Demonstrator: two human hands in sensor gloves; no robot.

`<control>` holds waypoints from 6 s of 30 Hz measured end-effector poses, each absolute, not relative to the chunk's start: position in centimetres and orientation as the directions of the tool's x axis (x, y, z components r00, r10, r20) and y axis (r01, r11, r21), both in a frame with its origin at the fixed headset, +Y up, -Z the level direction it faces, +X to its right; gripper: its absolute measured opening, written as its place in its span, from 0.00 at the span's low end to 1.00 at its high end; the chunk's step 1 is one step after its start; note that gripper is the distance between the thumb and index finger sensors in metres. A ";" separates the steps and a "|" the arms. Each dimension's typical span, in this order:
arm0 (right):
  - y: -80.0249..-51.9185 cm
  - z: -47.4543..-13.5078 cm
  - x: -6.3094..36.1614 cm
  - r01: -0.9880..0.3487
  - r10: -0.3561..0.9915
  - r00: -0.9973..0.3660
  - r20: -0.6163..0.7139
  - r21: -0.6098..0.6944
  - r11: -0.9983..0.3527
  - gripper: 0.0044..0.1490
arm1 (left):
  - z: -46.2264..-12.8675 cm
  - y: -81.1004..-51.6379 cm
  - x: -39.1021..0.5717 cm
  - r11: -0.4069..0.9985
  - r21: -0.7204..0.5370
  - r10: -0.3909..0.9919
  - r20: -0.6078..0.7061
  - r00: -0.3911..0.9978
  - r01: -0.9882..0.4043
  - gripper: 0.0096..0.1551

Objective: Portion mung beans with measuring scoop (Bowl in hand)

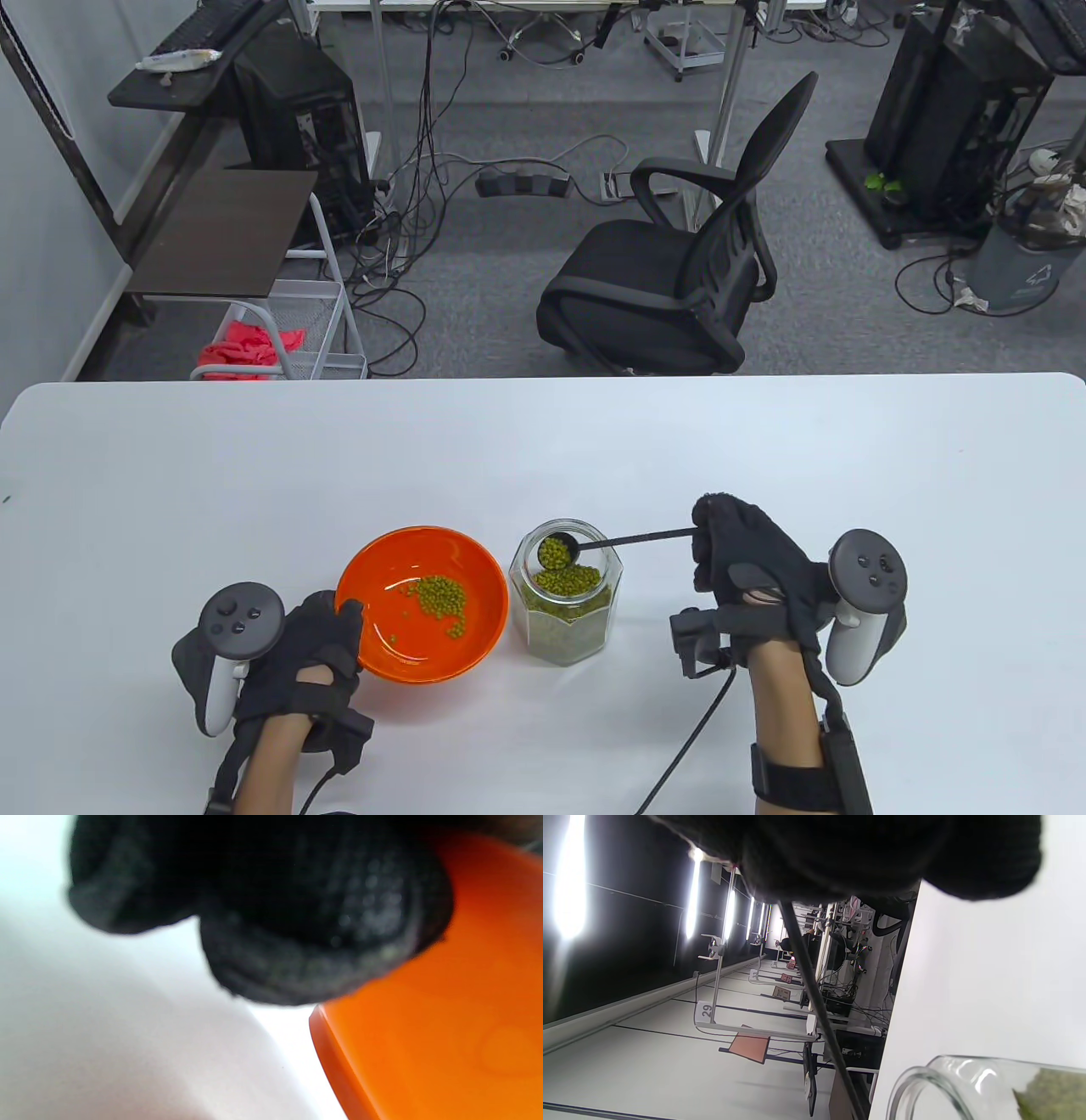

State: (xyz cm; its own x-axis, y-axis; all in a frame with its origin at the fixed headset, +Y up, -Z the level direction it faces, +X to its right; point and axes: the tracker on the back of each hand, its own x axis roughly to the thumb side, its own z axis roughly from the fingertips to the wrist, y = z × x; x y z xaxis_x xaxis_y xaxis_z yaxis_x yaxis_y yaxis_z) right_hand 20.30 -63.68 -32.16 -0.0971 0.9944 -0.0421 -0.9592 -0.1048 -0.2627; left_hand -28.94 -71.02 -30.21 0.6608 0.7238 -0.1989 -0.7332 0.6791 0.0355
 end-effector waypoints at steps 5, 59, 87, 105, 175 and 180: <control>-63.1 -31.9 18.6 -0.980 0.998 -0.061 -0.017 -0.187 -0.064 0.24 | -30.2 -71.0 -28.9 0.679 0.032 0.724 -0.197 0.661 -0.733 0.30; -58.8 -29.5 16.2 -0.979 0.957 -0.205 0.203 -0.040 -0.201 0.24 | -30.1 -70.9 -29.0 0.678 0.034 0.725 -0.198 0.660 -0.734 0.30; -60.9 -29.7 8.5 -0.524 0.484 -0.851 0.203 -0.284 -0.803 0.22 | -30.1 -70.7 -29.1 0.676 0.044 0.729 -0.185 0.659 -0.735 0.30; -63.7 -31.5 9.6 -0.730 0.718 -0.683 0.135 -0.159 -0.665 0.24 | -30.1 -70.8 -29.2 0.677 0.047 0.729 -0.182 0.660 -0.734 0.30; -63.2 -31.4 13.9 -0.991 0.996 -0.085 0.029 -0.107 -0.081 0.25 | -30.2 -70.8 -28.8 0.693 0.017 0.711 -0.186 0.678 -0.721 0.31; -63.3 -31.1 11.9 -0.992 0.992 -0.115 0.051 -0.056 -0.113 0.25 | -30.2 -70.8 -28.7 0.691 0.014 0.712 -0.185 0.677 -0.723 0.31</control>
